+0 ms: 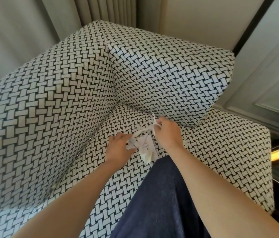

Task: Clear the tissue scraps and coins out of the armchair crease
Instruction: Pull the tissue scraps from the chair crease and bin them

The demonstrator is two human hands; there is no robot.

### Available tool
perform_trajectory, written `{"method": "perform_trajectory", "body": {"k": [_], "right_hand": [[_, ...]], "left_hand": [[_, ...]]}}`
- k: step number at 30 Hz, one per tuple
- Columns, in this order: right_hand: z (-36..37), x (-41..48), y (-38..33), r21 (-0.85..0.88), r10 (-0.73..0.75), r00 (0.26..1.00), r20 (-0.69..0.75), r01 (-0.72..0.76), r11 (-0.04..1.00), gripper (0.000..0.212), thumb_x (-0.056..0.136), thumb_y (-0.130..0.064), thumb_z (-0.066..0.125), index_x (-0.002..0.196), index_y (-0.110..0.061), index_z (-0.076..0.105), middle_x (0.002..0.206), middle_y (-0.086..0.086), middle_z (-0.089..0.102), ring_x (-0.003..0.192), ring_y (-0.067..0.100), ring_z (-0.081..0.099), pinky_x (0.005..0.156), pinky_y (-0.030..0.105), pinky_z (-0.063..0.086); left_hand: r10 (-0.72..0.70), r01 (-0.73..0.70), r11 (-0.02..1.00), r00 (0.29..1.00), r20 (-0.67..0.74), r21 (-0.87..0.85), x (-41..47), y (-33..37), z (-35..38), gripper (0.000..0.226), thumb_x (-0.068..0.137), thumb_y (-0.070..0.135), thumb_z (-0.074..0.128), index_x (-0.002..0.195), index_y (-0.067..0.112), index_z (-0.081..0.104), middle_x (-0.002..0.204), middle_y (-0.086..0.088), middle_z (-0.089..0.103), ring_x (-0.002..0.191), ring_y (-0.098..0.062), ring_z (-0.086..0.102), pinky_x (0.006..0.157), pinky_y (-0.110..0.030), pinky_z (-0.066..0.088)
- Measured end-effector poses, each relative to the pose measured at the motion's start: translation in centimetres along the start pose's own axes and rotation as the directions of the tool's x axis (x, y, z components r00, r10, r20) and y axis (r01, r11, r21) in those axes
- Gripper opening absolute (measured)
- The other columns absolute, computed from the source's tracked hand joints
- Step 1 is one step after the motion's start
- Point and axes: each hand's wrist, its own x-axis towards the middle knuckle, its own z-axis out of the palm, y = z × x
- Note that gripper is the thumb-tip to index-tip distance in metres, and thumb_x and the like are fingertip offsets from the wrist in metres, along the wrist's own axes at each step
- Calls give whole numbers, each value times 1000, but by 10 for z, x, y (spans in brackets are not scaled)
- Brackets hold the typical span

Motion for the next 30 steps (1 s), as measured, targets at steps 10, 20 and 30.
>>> {"method": "perform_trajectory", "body": {"k": [10,20,30], "right_hand": [[2,-2,-2,-11,-70,997,-11,70,997,15,93,-22,55,98,-10,61,84,4,66,69,14,60,57,22,46],[1,-3,-3,-1,-80,997,23,80,997,16,94,-22,54,99,-9,63,73,-1,60,57,10,52,53,21,41],[-12,-12,-11,174,-72,997,-14,73,982,14,93,-23,57,97,-12,64,69,-7,59,48,1,46,45,13,35]], "left_hand": [[-96,78,985,990,107,155,13,17,2,52,81,30,58,131,21,46,130,-5,46,122,-29,35,102,-41,36],[-61,59,994,998,25,87,12,11,6,40,82,16,66,121,15,59,120,-3,57,111,-25,49,90,-29,42],[-249,245,942,968,10,-228,-5,12,-5,26,81,21,73,103,7,70,97,-6,69,81,-19,61,63,-20,45]]}}
